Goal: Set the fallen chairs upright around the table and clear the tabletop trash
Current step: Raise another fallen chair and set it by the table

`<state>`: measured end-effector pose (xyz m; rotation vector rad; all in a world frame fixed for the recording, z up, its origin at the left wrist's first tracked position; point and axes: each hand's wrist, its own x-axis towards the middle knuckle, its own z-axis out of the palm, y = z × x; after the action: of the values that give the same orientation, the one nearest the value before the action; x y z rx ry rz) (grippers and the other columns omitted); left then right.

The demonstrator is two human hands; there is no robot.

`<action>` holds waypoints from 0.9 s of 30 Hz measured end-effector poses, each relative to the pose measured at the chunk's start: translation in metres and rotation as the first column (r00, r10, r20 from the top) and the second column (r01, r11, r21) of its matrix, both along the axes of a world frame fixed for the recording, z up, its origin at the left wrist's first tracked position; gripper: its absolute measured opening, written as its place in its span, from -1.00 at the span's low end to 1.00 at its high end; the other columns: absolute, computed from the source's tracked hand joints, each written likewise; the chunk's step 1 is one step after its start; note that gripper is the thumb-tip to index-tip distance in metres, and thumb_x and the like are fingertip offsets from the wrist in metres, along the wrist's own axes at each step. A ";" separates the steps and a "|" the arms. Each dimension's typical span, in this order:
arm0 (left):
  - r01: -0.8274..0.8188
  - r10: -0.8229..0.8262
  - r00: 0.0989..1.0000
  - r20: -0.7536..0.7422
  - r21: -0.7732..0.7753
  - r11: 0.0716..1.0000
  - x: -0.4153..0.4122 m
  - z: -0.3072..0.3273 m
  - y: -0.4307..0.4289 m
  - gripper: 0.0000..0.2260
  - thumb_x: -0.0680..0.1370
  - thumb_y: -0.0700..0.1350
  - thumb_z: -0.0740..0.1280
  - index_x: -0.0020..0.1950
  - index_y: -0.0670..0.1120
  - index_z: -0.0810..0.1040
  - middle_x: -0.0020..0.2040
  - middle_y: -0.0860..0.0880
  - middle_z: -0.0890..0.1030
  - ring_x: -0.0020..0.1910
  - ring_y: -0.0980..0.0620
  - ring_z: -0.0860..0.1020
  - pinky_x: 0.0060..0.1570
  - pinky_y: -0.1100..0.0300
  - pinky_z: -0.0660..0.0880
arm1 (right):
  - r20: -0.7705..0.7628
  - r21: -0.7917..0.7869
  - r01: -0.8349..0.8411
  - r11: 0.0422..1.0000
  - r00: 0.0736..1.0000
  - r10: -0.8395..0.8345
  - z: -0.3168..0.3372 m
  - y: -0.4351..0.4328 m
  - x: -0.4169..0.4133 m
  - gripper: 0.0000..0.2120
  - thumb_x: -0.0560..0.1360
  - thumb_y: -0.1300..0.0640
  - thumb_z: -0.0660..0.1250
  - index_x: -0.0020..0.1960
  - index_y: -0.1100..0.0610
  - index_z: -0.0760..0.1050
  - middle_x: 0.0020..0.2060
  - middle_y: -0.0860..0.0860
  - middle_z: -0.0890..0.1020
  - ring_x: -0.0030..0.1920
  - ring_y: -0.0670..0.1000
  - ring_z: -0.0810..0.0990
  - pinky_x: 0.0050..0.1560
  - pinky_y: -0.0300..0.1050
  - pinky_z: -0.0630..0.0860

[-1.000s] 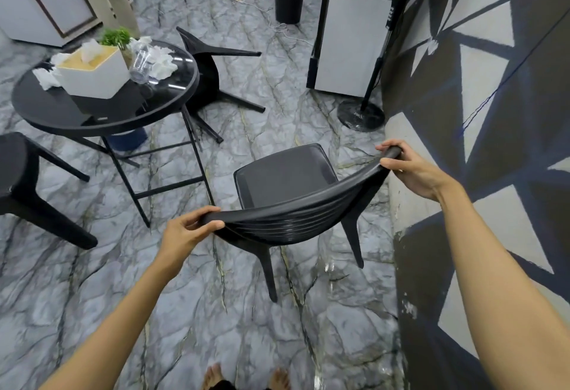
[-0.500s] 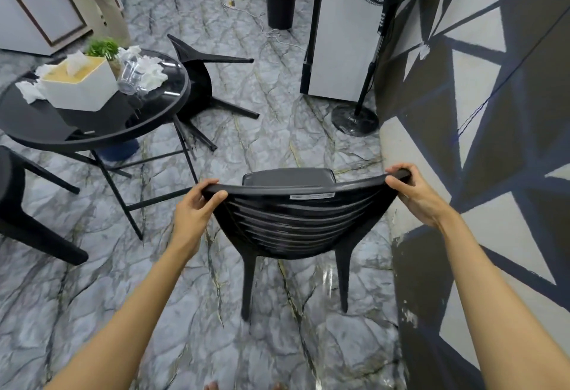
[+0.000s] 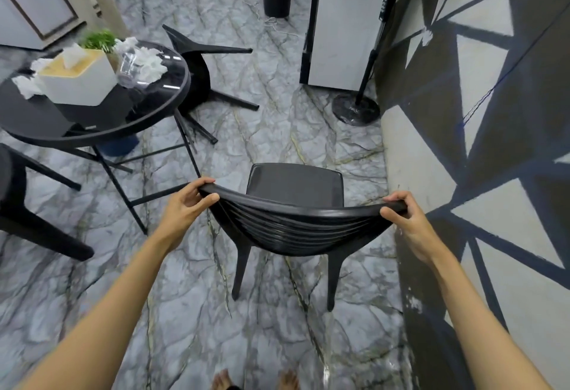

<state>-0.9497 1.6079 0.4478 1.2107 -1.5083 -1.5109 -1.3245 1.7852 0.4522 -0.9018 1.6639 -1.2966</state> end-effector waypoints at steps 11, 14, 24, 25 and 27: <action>0.046 -0.048 0.997 0.060 0.037 0.998 0.002 0.010 0.008 -0.74 0.51 -0.16 0.33 0.18 0.02 0.50 0.16 0.03 0.55 0.22 0.10 0.48 0.34 0.15 0.34 | 0.017 0.020 0.046 0.999 0.999 -0.046 0.004 0.005 0.008 -0.27 -0.05 -0.38 0.54 -0.05 -0.01 0.41 0.00 -0.05 0.49 0.03 -0.04 0.47 0.09 -0.16 0.41; 0.056 -0.061 0.992 0.109 0.042 0.998 0.002 0.013 0.009 -0.72 0.53 -0.14 0.31 0.23 0.03 0.47 0.18 0.07 0.53 0.27 0.07 0.44 0.39 0.10 0.29 | 0.011 0.040 0.038 0.999 0.999 -0.038 0.005 0.007 0.008 -0.26 -0.04 -0.37 0.55 -0.03 0.00 0.42 -0.03 -0.03 0.48 0.00 -0.03 0.48 0.07 -0.15 0.42; 0.095 -0.101 0.965 0.241 0.036 0.995 0.008 0.029 0.008 -0.66 0.48 0.00 0.37 0.25 0.16 0.45 0.42 0.04 0.39 0.43 0.05 0.30 0.36 0.08 0.30 | -0.200 0.241 -0.200 0.950 0.947 0.251 0.047 -0.008 -0.005 -0.22 -0.02 -0.49 0.42 0.04 -0.03 0.54 0.04 -0.13 0.58 0.07 -0.19 0.54 -0.01 -0.29 0.40; 0.089 -0.091 0.963 0.256 0.018 0.996 0.013 0.030 0.008 -0.66 0.46 0.03 0.38 0.22 0.19 0.47 0.41 0.05 0.40 0.43 0.06 0.31 0.38 0.04 0.30 | -0.212 0.220 -0.196 0.956 0.946 0.243 0.053 -0.016 0.000 -0.35 0.12 -0.43 0.41 0.04 -0.03 0.55 0.07 -0.12 0.59 0.12 -0.17 0.53 0.03 -0.30 0.38; 0.045 -0.038 0.963 0.267 -0.022 0.999 0.024 0.033 0.006 -0.69 0.46 0.04 0.39 0.18 0.21 0.48 0.38 0.05 0.44 0.39 0.07 0.34 0.37 0.03 0.32 | -0.274 0.183 -0.173 0.968 0.937 0.219 0.062 -0.038 0.015 -0.66 0.39 -0.16 0.39 0.05 0.03 0.56 0.10 -0.06 0.60 0.21 -0.07 0.51 0.12 -0.27 0.33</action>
<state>-0.9255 1.6140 0.4812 1.4191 -1.7326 -1.3899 -1.3099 1.7476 0.5141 -1.1751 1.8178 -0.9159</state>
